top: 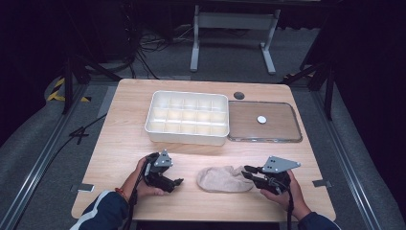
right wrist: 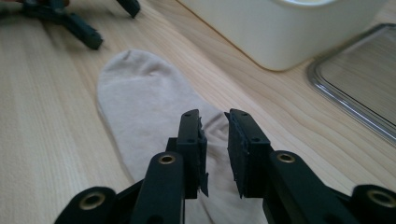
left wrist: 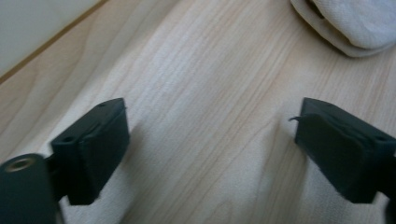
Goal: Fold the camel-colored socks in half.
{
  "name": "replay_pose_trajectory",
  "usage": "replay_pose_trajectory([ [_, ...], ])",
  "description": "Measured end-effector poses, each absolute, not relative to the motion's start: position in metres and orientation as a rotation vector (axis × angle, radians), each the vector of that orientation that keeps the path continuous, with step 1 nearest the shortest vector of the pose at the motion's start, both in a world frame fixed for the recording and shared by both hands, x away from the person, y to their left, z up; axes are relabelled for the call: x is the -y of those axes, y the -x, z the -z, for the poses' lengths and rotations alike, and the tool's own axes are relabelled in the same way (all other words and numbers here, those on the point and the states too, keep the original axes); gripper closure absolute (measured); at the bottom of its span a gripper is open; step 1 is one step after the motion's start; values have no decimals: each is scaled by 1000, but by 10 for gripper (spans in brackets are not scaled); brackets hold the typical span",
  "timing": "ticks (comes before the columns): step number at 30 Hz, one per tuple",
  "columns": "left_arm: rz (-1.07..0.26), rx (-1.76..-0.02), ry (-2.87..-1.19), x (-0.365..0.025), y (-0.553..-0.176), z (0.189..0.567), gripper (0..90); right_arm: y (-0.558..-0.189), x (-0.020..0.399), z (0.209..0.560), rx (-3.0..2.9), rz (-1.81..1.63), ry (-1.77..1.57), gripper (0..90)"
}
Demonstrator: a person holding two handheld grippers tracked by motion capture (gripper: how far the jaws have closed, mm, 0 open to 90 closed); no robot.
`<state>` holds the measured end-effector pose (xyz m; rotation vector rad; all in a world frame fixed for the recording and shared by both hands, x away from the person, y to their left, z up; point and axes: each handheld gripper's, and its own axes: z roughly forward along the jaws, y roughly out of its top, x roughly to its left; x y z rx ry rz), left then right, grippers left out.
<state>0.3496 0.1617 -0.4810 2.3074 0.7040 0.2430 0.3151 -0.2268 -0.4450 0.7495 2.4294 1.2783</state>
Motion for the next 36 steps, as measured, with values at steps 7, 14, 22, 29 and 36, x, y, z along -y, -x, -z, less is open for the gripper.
replay_pose_trajectory([
  [7, -199, -717, -2274, -153, -350, 476, 259, -316, 194, 454, -2515, -1242, -664, 832],
  [14, -151, -726, -2173, -137, -348, 466, 313, -319, 178, 463, -2574, -1206, -647, 865],
  [22, -110, -697, -2183, -104, -347, 466, 313, -318, 169, 476, -2619, -1132, -633, 872],
  [29, -139, -670, -2282, -83, -347, 475, 321, -317, 168, 476, -2620, -1123, -622, 877],
  [36, -170, -646, -2317, -79, -346, 477, 332, -317, 168, 477, -2619, -1133, -624, 877],
])
